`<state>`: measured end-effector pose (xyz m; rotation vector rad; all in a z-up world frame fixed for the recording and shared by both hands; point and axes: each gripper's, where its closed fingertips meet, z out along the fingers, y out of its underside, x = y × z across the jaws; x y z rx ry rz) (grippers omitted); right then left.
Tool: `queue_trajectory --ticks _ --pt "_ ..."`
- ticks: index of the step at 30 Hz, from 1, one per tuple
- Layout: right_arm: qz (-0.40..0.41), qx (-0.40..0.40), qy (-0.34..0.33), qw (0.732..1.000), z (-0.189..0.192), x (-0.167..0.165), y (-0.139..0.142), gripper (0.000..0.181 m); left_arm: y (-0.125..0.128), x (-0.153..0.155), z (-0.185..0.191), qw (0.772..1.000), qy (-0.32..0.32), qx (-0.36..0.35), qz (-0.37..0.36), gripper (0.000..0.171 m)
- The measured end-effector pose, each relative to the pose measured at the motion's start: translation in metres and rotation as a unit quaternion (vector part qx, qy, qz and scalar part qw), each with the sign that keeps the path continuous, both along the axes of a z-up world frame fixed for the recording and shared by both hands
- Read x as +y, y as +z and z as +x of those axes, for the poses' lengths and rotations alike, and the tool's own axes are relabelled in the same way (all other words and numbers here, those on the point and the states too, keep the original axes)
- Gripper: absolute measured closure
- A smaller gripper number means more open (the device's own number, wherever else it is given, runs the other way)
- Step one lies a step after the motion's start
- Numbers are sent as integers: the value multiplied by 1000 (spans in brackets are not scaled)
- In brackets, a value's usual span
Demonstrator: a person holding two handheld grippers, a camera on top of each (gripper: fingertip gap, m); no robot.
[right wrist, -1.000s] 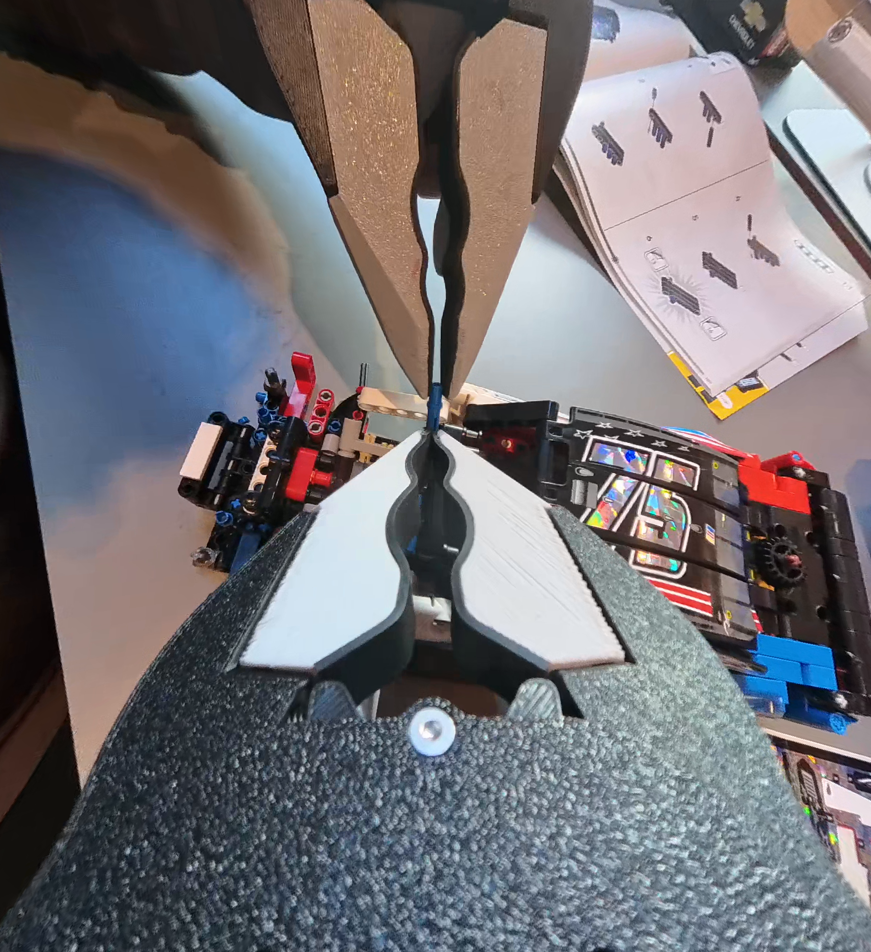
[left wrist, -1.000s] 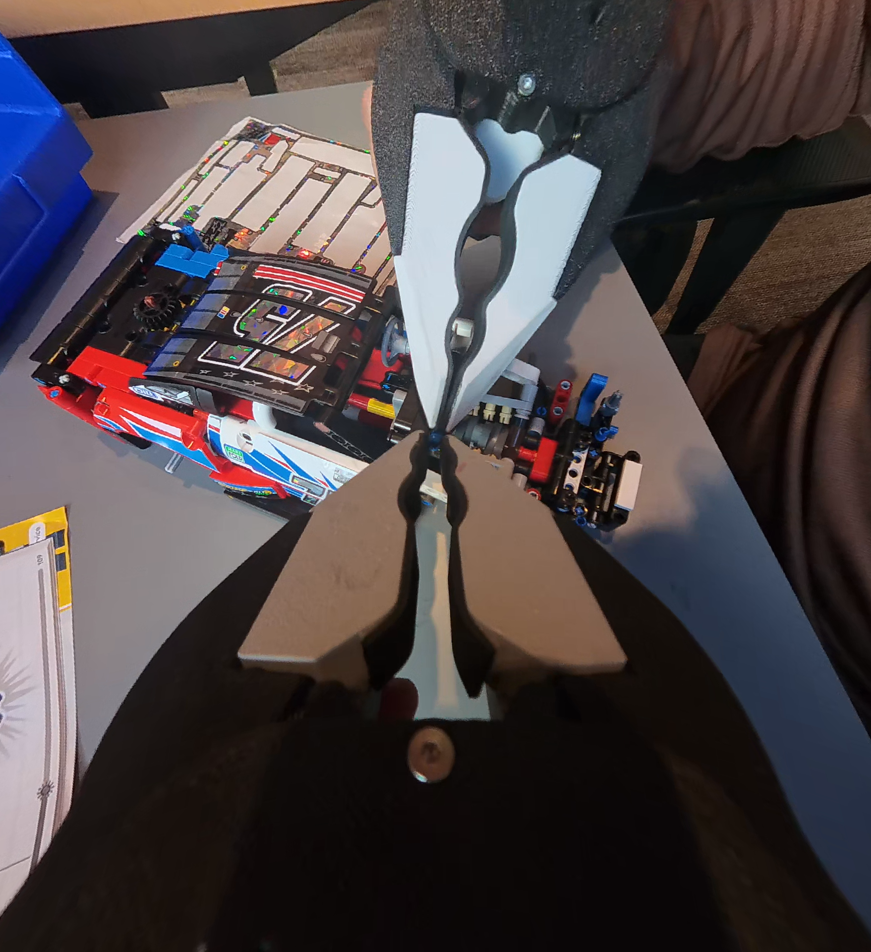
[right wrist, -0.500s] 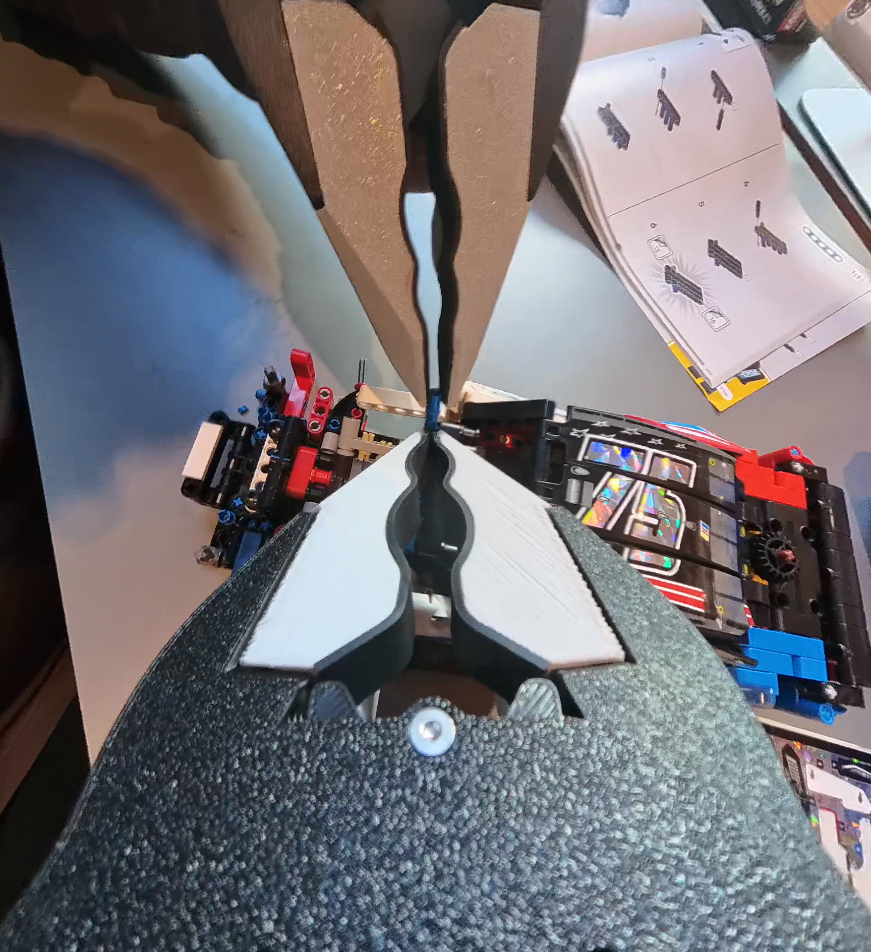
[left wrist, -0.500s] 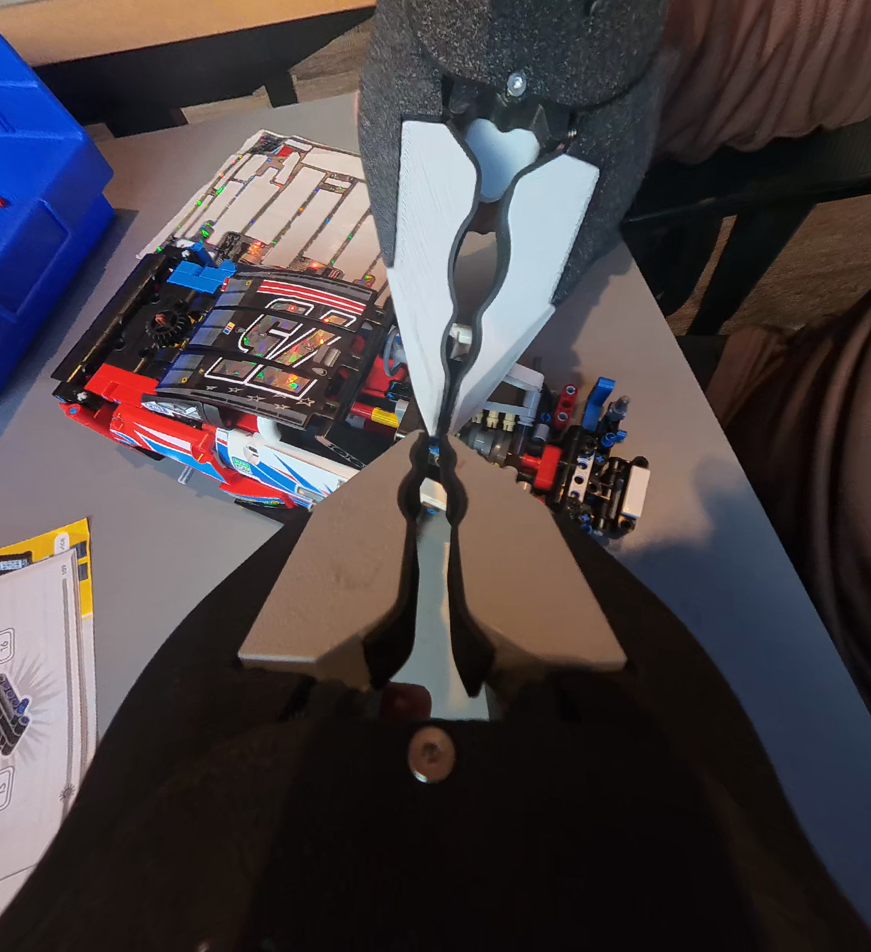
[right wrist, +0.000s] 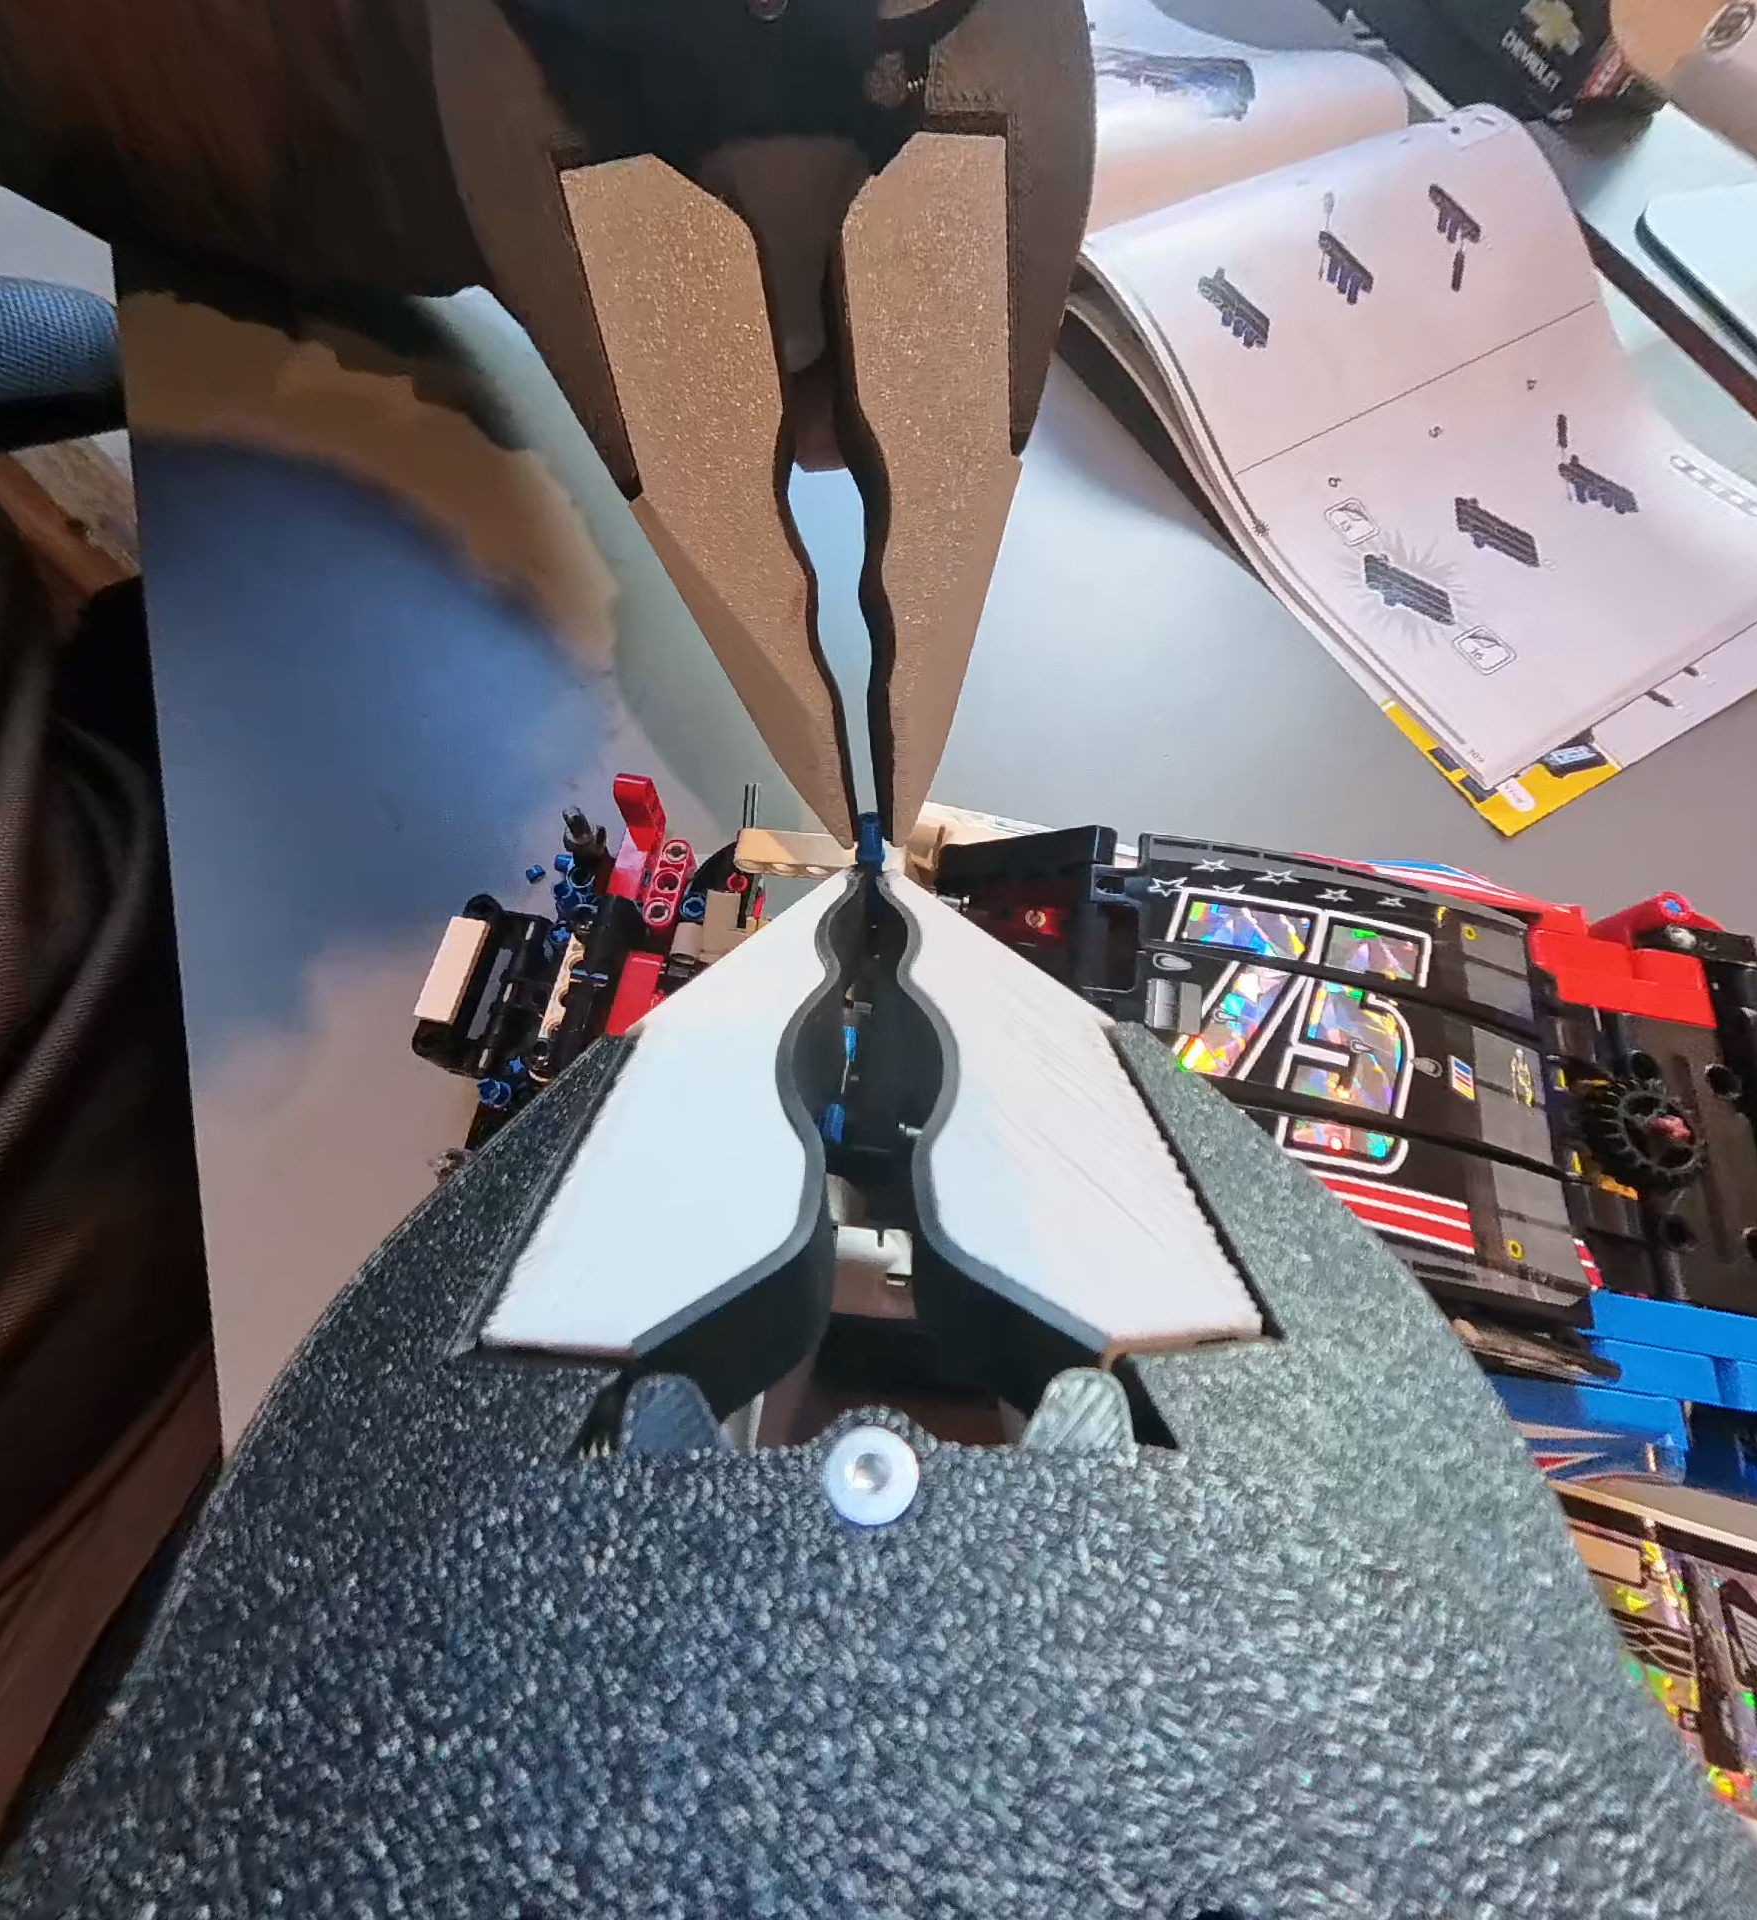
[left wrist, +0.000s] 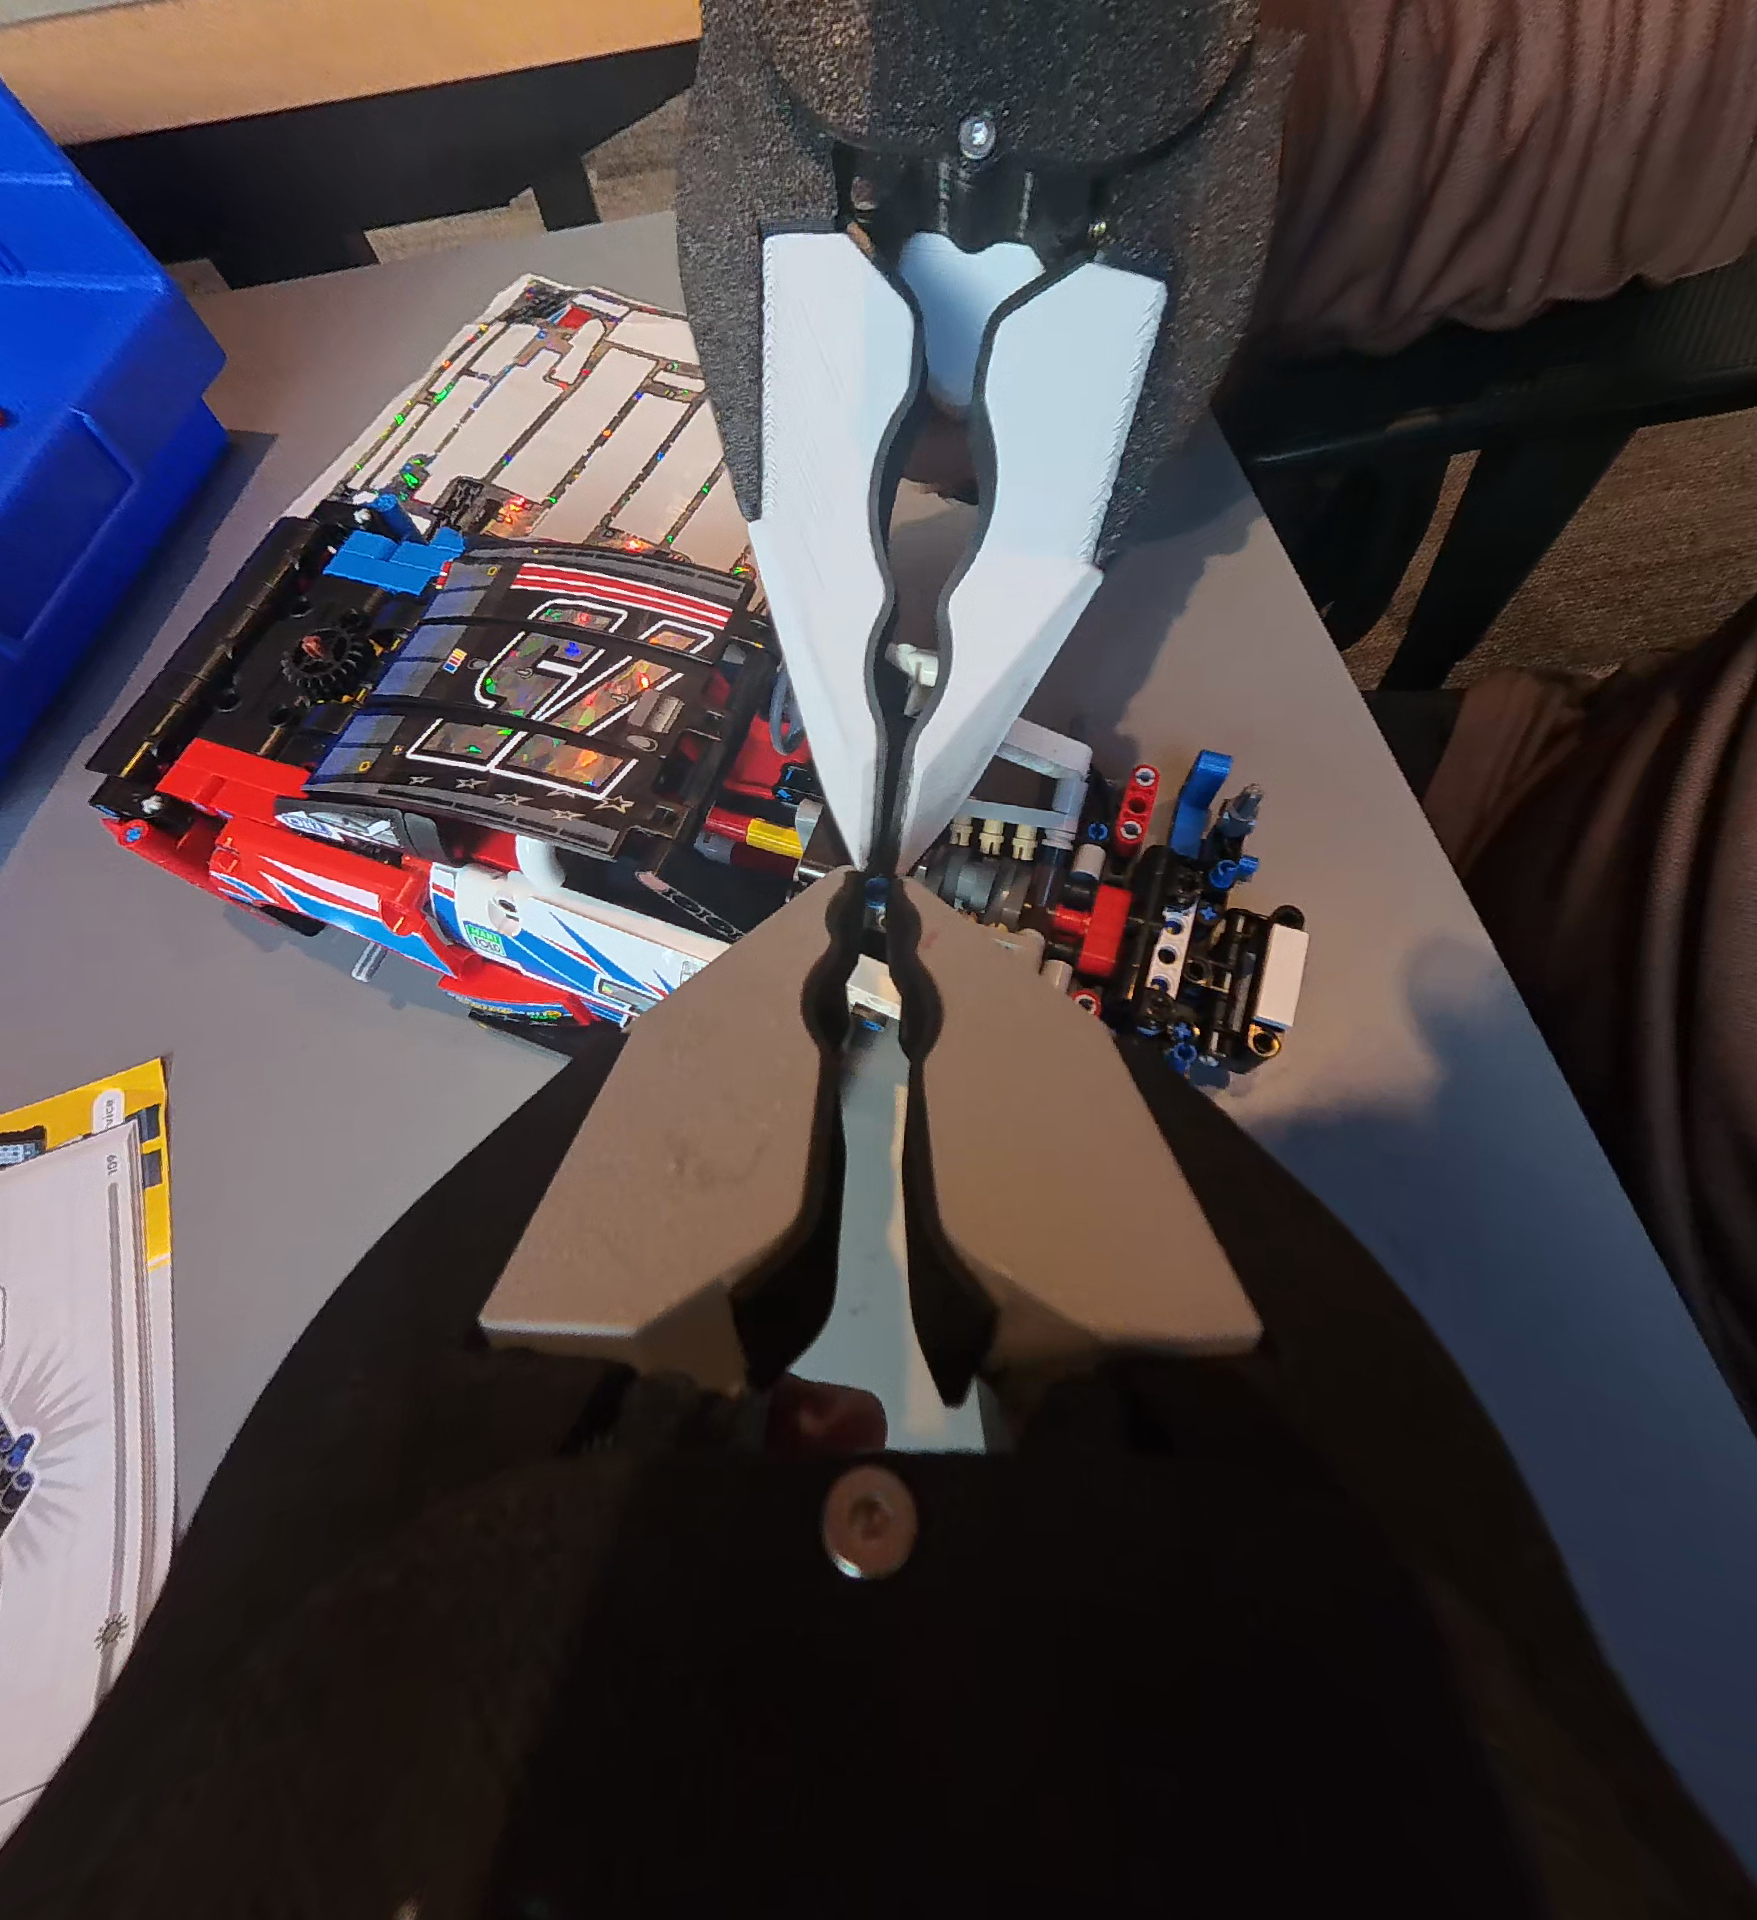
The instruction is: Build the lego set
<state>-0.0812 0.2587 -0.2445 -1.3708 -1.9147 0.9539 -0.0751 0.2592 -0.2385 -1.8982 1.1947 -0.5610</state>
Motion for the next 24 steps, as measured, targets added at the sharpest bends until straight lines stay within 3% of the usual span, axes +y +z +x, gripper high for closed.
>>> queue_trajectory --ticks 2,5,14,22,24 --pt "2 3 4 1000 0 1 1 181 0 1 0 1000 0 -1 0 170" --pt "-17 27 11 999 1 1 9 167 0 1 1 1000 -2 3 1 170" --pt "12 5 17 1000 5 1 -2 181 0 3 2 1000 -4 8 2 170" --pt "16 19 25 999 5 -2 -2 181 0 5 4 1000 -5 9 3 170" --pt "16 25 11 999 6 4 1 173 -1 5 3 1000 -5 9 1 170"
